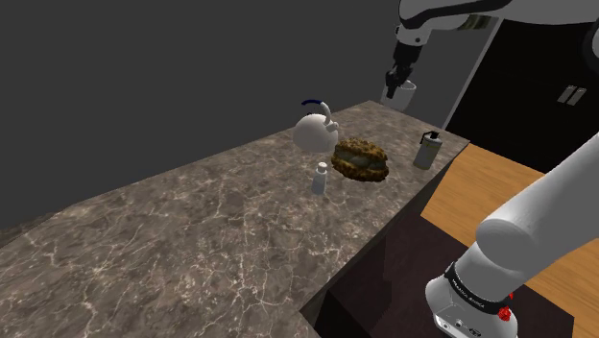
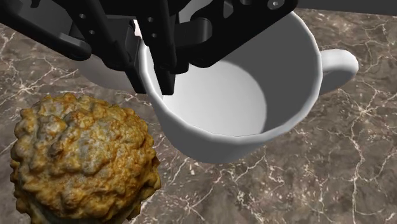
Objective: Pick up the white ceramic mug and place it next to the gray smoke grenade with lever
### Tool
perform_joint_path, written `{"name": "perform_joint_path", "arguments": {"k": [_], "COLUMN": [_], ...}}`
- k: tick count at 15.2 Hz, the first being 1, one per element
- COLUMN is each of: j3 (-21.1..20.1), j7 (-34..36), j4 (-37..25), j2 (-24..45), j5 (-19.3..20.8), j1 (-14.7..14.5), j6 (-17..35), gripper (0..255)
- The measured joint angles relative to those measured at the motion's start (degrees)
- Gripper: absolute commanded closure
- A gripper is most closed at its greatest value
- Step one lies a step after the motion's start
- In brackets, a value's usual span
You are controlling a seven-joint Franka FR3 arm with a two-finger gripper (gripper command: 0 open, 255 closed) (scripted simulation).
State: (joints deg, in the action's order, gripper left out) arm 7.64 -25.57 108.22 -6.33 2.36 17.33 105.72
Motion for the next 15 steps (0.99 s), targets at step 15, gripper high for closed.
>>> {"name": "perform_joint_path", "arguments": {"k": [15], "j3": [4.72], "j7": [-9.60], "j4": [-5.89], "j2": [10.09], "j5": [-2.31], "j1": [4.28], "j6": [4.22], "gripper": [255]}}
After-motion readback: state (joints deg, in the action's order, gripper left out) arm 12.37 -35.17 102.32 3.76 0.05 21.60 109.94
